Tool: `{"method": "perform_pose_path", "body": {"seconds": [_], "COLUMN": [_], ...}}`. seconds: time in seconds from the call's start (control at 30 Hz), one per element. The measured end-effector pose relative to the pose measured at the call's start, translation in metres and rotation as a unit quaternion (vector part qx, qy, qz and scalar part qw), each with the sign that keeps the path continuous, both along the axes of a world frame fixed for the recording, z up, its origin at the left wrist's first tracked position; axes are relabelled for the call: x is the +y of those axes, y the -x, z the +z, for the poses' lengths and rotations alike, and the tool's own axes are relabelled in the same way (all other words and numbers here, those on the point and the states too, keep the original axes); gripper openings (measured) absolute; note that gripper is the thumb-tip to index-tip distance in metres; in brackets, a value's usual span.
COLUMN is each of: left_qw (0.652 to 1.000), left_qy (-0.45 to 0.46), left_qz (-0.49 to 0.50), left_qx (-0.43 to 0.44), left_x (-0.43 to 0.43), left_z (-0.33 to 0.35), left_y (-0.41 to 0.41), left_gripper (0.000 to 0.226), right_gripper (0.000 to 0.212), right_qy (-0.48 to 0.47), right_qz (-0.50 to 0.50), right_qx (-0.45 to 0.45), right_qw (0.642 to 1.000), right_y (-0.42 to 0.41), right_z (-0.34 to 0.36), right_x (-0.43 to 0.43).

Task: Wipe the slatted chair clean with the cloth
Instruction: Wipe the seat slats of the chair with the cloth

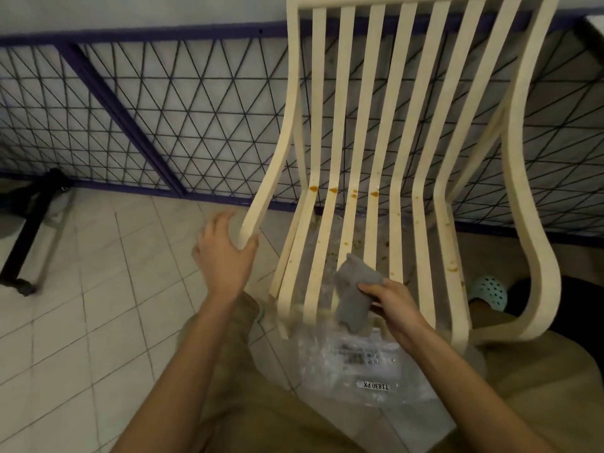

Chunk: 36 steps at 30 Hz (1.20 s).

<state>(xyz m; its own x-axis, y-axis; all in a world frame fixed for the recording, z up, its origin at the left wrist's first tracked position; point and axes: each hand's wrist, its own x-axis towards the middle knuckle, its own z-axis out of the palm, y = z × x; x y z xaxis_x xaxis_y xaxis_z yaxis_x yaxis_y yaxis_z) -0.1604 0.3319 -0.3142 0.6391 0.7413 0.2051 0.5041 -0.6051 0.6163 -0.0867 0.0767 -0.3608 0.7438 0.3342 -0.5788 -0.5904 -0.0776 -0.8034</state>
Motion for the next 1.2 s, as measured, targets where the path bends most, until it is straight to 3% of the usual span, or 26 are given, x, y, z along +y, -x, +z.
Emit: {"method": "perform_pose_path", "body": {"seconds": [0.07, 0.13, 0.3, 0.37, 0.6, 0.67, 0.73, 0.87, 1.1, 1.2], "left_qw": [0.988, 0.966, 0.960, 0.953, 0.914, 0.910, 0.916, 0.937, 0.951, 0.954], "left_qy": [0.140, 0.242, 0.275, 0.298, 0.395, 0.400, 0.386, 0.336, 0.297, 0.287], "left_qz": [0.041, 0.064, 0.026, 0.004, -0.040, -0.053, -0.059, -0.055, -0.059, -0.064], "left_qx": [0.057, 0.059, 0.049, 0.052, 0.083, 0.096, 0.090, 0.077, 0.064, 0.063], "left_x": [0.003, -0.007, -0.028, -0.035, -0.040, -0.031, -0.024, -0.017, -0.014, -0.013], "left_z": [-0.011, -0.023, -0.016, -0.019, -0.006, -0.005, -0.004, -0.012, -0.018, -0.020], "left_y": [-0.010, -0.014, 0.003, 0.012, 0.022, 0.001, -0.026, -0.053, -0.052, -0.052], "left_gripper": [0.054, 0.043, 0.025, 0.023, 0.018, 0.011, 0.020, 0.024, 0.015, 0.015], "right_gripper": [0.014, 0.010, 0.009, 0.008, 0.017, 0.017, 0.025, 0.031, 0.049, 0.041], "right_qy": [0.032, 0.049, 0.052, 0.077, 0.179, 0.205, 0.267, 0.373, 0.396, 0.382], "right_qz": [-0.005, 0.005, 0.060, 0.089, 0.250, 0.351, 0.425, 0.469, 0.423, 0.412], "right_qx": [-0.033, -0.056, -0.086, -0.139, -0.357, -0.362, -0.357, -0.346, -0.301, -0.297], "right_qw": [0.999, 0.997, 0.993, 0.983, 0.882, 0.839, 0.788, 0.722, 0.757, 0.772], "right_y": [0.001, 0.001, 0.008, 0.011, 0.040, 0.057, 0.070, 0.062, 0.014, 0.019], "right_z": [-0.003, -0.008, -0.018, -0.019, -0.036, -0.060, -0.082, -0.093, -0.096, -0.093], "right_x": [-0.005, -0.010, -0.009, -0.005, 0.026, 0.039, 0.047, 0.070, 0.114, 0.111]}}
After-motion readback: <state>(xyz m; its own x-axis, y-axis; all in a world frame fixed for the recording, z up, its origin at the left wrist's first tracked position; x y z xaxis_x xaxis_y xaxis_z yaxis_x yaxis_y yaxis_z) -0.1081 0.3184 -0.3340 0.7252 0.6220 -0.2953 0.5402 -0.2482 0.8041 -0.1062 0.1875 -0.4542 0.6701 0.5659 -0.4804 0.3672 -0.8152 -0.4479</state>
